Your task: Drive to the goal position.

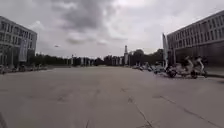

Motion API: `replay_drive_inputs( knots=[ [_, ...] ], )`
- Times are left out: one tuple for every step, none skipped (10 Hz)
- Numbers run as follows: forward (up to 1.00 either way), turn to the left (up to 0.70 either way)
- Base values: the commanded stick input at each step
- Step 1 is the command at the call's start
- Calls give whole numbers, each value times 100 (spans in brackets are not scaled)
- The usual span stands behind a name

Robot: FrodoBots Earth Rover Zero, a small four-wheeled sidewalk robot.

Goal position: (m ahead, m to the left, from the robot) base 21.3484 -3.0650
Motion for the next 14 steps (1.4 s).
replay_drive_inputs(
  knots=[
    [70, 0],
    [70, 0],
    [70, 0],
    [70, 0],
    [70, 0],
    [70, 0],
    [70, 0],
    [70, 0],
    [70, 0],
    [70, 0],
    [70, 0],
    [70, 0],
    [70, 0],
    [70, 0]
  ],
)
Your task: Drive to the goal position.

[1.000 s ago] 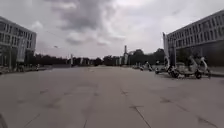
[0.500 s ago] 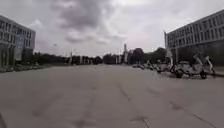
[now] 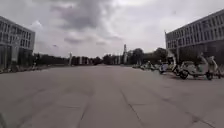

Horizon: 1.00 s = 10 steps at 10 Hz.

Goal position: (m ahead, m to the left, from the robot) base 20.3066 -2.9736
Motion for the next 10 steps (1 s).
replay_drive_inputs(
  knots=[
    [70, 0],
    [70, 0],
    [70, 0],
    [70, 0],
    [70, 0],
    [70, 0],
    [70, 0],
    [70, 0],
    [70, 0],
    [70, 0]
  ],
)
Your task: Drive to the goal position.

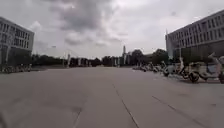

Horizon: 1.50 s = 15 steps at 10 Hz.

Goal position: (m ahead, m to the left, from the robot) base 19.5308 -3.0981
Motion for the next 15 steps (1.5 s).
replay_drive_inputs(
  knots=[
    [70, 0],
    [70, 0],
    [70, 0],
    [70, 0],
    [70, 0],
    [70, 0],
    [70, 0],
    [70, 0],
    [70, 0],
    [70, 0],
    [70, 0],
    [70, 0],
    [70, 0],
    [70, 0],
    [70, 0]
  ],
)
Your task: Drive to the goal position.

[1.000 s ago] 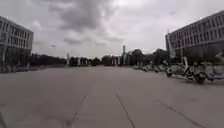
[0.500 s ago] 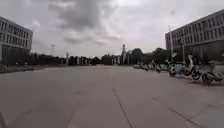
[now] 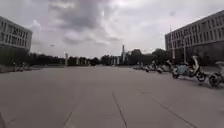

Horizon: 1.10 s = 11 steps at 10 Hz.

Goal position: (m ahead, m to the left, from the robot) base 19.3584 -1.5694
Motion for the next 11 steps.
replay_drive_inputs(
  knots=[
    [70, 0],
    [70, 2],
    [70, 9],
    [70, 14],
    [70, 14],
    [70, 14],
    [70, 13],
    [70, 11],
    [70, 8],
    [70, 0],
    [70, 0]
  ],
)
